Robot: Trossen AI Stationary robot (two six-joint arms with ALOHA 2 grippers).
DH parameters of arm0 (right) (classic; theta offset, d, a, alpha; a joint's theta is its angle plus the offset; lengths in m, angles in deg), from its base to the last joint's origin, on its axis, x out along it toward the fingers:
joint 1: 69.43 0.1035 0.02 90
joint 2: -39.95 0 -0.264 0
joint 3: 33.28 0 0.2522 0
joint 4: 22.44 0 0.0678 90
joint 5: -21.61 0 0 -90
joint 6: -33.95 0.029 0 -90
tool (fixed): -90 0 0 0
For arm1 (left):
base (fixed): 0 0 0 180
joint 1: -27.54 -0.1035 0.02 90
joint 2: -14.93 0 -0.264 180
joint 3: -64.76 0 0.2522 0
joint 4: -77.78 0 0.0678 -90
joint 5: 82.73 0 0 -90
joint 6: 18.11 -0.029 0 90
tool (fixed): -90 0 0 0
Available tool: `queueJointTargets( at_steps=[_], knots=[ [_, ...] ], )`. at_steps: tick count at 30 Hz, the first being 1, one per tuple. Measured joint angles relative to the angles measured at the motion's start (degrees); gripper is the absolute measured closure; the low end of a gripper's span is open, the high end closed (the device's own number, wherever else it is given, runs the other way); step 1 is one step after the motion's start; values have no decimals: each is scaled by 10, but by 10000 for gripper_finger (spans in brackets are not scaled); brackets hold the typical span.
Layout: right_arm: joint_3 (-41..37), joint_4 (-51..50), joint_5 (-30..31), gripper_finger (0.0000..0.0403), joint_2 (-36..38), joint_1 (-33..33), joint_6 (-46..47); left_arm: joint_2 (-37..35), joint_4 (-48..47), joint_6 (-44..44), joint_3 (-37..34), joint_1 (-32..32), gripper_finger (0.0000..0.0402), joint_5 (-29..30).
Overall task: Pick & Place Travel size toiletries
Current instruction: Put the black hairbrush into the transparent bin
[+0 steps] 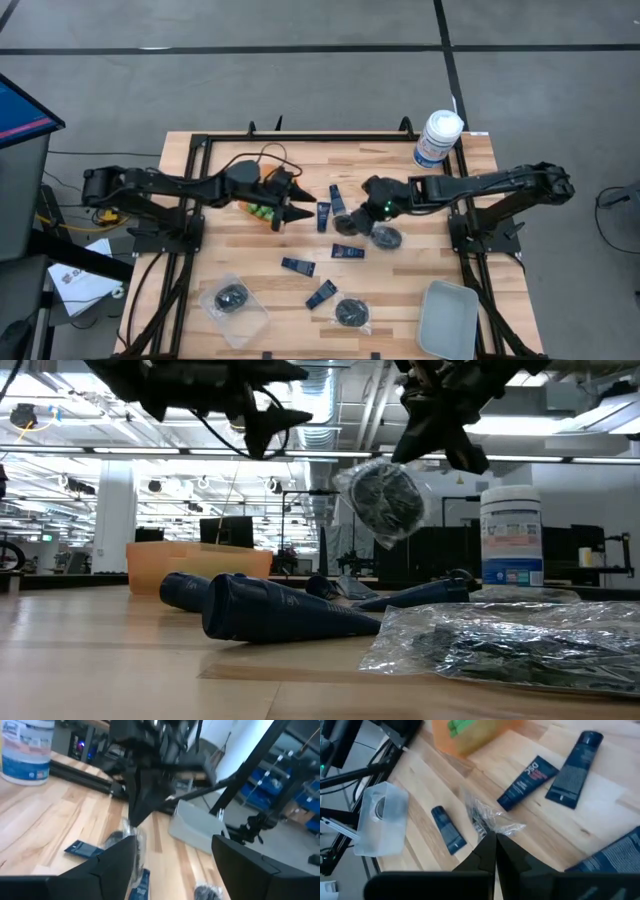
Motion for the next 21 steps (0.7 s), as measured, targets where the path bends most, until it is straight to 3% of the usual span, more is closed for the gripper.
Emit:
queueJointTargets(
  at_steps=[5,21],
  knots=[
    [28,5,0,403,-4,-8,-28,31,2,-1,0,-1,120,-9],
    [105,-12,-1,403,-4,-19,-97,59,37,0,0,-11,127,18]
  ],
)
